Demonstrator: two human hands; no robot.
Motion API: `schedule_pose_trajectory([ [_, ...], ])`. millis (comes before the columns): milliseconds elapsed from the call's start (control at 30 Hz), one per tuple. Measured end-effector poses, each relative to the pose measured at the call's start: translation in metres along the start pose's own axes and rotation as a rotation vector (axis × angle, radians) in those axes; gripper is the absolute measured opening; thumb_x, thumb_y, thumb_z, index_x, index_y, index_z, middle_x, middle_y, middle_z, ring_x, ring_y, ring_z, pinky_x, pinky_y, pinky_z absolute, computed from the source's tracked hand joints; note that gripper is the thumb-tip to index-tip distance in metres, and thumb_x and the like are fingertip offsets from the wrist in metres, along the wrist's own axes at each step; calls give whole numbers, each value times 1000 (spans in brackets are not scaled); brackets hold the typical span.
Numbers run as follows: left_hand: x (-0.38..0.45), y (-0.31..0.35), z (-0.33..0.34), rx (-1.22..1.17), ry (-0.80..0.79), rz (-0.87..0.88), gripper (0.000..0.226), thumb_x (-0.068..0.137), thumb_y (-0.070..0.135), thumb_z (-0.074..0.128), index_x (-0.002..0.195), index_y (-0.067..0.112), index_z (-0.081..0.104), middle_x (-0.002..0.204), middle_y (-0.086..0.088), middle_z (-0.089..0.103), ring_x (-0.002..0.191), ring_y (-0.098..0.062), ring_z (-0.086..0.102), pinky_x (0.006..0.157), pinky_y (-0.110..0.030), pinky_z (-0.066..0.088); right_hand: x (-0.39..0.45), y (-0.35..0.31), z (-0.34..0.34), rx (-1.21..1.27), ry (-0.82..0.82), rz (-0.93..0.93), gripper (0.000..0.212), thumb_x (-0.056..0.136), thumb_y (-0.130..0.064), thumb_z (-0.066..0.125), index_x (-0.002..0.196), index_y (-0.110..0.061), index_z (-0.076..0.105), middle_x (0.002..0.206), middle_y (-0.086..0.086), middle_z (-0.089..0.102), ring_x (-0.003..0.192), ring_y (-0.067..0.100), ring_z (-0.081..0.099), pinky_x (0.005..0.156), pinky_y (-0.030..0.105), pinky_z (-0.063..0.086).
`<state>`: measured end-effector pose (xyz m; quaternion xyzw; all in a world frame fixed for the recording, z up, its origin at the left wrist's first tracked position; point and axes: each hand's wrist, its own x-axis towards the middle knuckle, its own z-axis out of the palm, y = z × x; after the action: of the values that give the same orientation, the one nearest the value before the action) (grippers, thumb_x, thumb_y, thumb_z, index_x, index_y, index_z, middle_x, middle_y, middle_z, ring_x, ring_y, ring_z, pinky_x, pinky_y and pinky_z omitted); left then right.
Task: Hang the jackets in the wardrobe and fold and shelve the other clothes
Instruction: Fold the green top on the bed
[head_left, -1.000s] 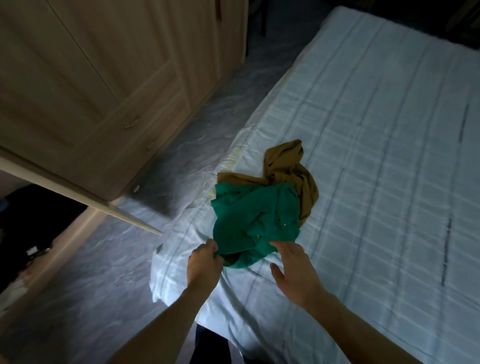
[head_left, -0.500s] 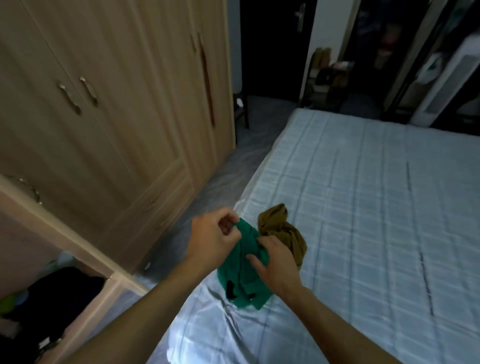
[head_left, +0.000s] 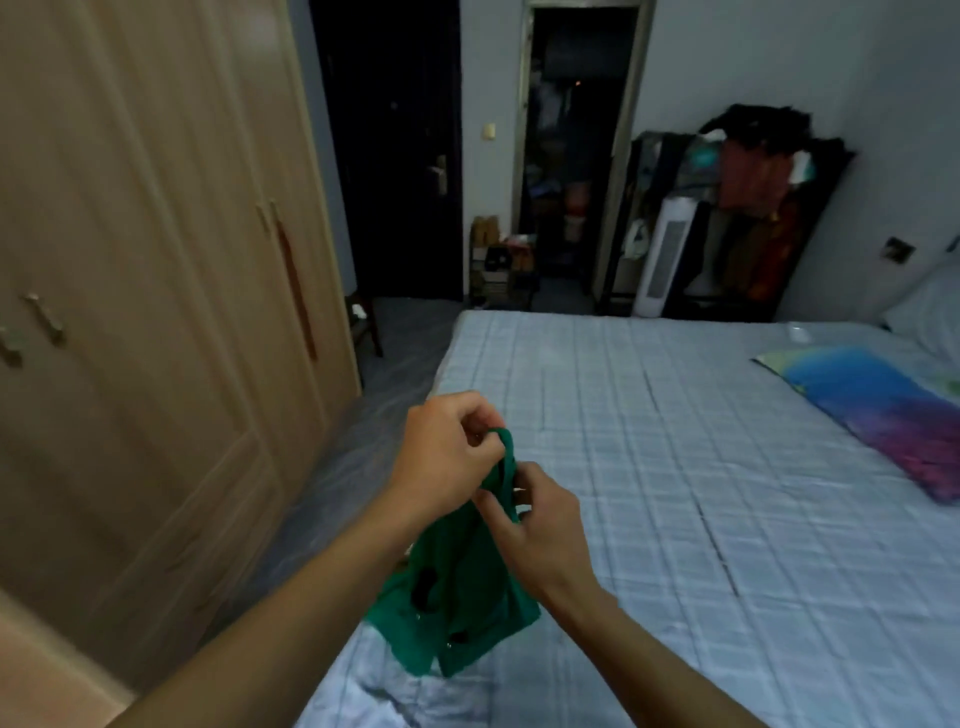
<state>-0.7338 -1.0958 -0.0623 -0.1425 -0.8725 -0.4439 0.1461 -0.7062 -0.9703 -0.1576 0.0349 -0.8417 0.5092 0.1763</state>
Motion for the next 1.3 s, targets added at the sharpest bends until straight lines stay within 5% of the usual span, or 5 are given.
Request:
schedule_pose_trajectory([
  [233,15,55,15,59,-53,165,16,77,4,65,78,19,70,68,8,68,62,-5,63,58,-20,53,9,18,-75,-170,130,-37,23,76,-14,55,94,-24,67,84,-9,68,77,8,64,71,35,55],
  [667,66,118,27,356,-69,358,19,72,0,69,76,19,70,66,9,66,60,-5,60,55,-23,49,60,77,-246,-619,66,61,20,74,-10,65,90,-22,64,88,1,60,84,24,58,67,35,47],
  [833,73,106,31,426,-30,310,19,66,0,71,72,18,70,62,8,64,57,-5,59,55,-26,50,70,77,-276,-679,113,27,18,75,-10,65,89,-21,64,87,2,59,84,26,59,65,34,45],
  [1000,76,85,31,660,-55,196,16,69,7,70,73,19,61,72,0,62,74,-25,61,64,-39,53,81,72,-296,-827,99,106,16,79,-12,61,89,-24,61,91,-2,55,84,20,56,60,29,36],
  [1300,74,54,40,929,-151,93,5,85,7,60,85,9,55,95,-11,50,91,-34,57,69,-39,44,91,71,-297,-396,236,191,13,76,-3,65,73,-16,67,71,1,65,69,19,62,59,28,49],
])
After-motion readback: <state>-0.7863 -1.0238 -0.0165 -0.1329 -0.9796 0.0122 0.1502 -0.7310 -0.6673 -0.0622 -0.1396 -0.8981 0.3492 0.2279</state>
